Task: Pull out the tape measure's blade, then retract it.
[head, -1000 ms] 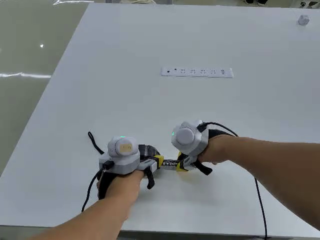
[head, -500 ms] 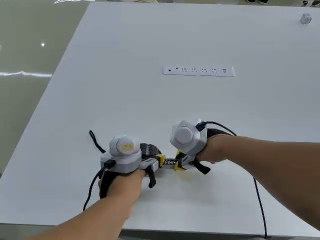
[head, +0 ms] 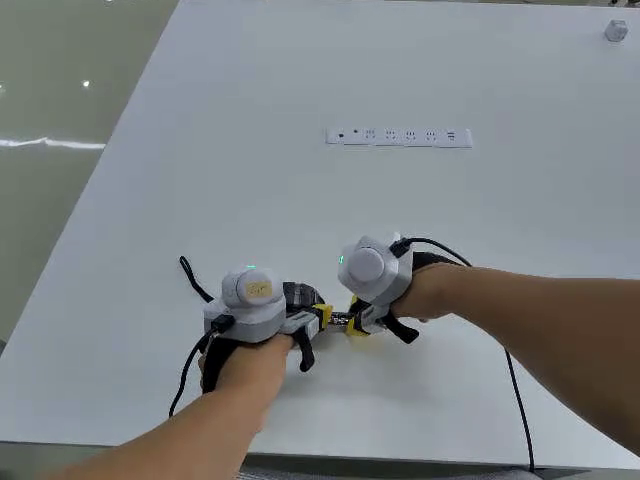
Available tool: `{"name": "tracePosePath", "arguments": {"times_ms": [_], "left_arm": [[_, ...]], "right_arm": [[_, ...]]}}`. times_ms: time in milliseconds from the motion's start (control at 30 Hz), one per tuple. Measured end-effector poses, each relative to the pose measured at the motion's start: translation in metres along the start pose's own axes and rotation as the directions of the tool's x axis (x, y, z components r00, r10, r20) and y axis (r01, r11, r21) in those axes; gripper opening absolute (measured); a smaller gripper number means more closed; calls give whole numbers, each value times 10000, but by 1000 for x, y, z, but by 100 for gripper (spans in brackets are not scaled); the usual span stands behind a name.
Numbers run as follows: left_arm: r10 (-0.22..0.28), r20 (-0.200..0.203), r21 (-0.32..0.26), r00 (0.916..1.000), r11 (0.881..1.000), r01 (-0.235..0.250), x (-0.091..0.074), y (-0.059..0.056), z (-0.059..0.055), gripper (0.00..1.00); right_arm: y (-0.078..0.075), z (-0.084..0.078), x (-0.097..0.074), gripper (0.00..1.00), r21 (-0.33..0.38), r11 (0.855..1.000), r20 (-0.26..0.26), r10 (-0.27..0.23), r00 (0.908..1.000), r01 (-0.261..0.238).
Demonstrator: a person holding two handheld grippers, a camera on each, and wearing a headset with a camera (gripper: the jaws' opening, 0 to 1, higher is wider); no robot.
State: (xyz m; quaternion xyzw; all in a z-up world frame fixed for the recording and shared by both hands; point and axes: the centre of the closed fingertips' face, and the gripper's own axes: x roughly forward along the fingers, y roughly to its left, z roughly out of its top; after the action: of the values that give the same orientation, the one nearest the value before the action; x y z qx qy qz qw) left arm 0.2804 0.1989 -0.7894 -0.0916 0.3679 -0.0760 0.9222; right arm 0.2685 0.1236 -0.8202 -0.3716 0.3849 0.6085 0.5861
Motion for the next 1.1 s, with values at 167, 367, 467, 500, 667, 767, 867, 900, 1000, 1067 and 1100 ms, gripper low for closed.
{"name": "tracePosePath", "arguments": {"times_ms": [167,367,467,500,667,767,867,900,1000,1067,1100], "left_arm": [[-33,-15,-44,10000,10000,33,0,0,0,59],[-190,60,-172,9998,9997,191,-1,1,0,59],[-190,-12,-143,9998,9997,190,-1,1,0,59],[-181,-20,-132,9998,9998,180,-1,1,0,59],[-186,10,-135,9998,9997,186,-2,0,0,59],[-201,-4,-158,9998,9997,201,-2,0,0,59],[-222,-22,-202,9998,9995,222,-2,1,0,59],[-235,-33,-219,9997,9995,235,-2,1,0,59],[-274,-47,-226,9996,9994,273,-2,2,1,59],[-284,-50,-264,9996,9993,283,-2,2,1,59],[-285,-38,-254,9996,9993,284,-2,2,1,59]], "right_arm": [[0,0,0,15,-70,10000,17,47,10000,-47],[-1,7,6,15,78,10000,253,7,9997,-9],[0,13,9,15,-125,9999,229,24,9997,-21],[0,13,9,15,-120,9999,211,43,9998,-40],[-1,13,9,15,-137,9999,312,106,9995,-102],[0,17,10,15,-199,9996,546,195,9983,-184],[-1,21,11,15,-216,9994,686,299,9972,-285],[-1,22,12,15,-206,9993,730,317,9968,-302],[0,27,15,15,-233,9994,883,290,9957,-270],[0,29,14,16,-306,9993,951,252,9952,-224],[1,29,13,16,-372,9990,989,274,9947,-238]]}}
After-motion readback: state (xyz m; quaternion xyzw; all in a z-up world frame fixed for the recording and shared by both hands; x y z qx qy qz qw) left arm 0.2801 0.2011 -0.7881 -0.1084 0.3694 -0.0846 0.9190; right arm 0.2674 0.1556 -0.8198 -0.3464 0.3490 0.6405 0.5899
